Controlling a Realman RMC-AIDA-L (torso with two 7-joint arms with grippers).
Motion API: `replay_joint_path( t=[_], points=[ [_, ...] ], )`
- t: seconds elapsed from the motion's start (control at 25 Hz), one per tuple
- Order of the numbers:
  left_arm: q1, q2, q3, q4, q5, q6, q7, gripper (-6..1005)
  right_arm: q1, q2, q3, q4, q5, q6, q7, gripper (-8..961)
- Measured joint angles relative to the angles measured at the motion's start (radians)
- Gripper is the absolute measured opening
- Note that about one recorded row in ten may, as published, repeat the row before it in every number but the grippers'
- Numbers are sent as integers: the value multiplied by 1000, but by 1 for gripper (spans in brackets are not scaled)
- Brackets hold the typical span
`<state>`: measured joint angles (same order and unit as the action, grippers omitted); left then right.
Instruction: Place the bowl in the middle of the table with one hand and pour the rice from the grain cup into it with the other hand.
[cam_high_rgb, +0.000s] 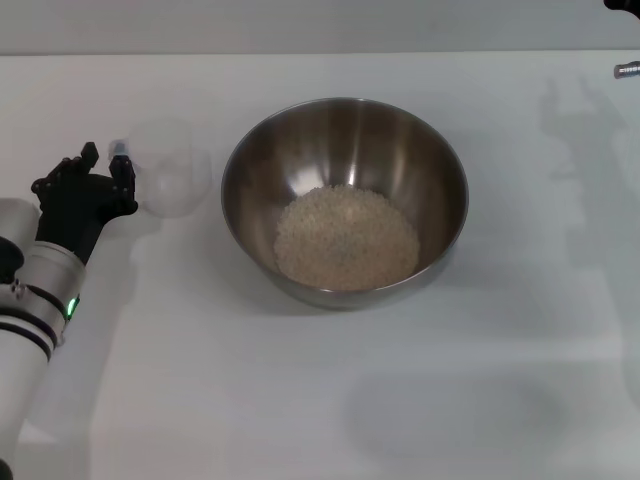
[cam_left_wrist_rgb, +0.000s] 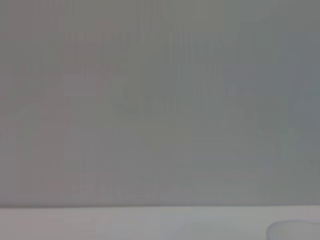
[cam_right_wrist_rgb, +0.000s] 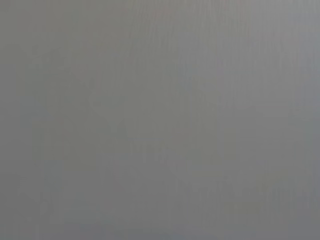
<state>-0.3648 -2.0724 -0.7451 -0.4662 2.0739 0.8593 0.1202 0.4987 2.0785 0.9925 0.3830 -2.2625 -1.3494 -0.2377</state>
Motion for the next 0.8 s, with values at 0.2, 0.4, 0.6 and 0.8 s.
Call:
replay_joint_path(
  t=[0.2, 0.4, 0.6, 0.8],
  points=[
    [25, 0, 17, -7, 38, 39, -2, 341, 1, 0, 0, -1, 0, 0, 0, 375],
    [47, 0, 34, -3, 60, 69, -13, 481, 1, 0, 1, -1, 0, -1, 0, 375],
    [49, 3, 35, 4, 61, 60, -34, 642, 1, 0, -3, 0, 0, -1, 0, 375],
    [25, 4, 32, 16, 62, 62, -34, 649, 1, 0, -4, 4, 0, -1, 0, 375]
  ],
)
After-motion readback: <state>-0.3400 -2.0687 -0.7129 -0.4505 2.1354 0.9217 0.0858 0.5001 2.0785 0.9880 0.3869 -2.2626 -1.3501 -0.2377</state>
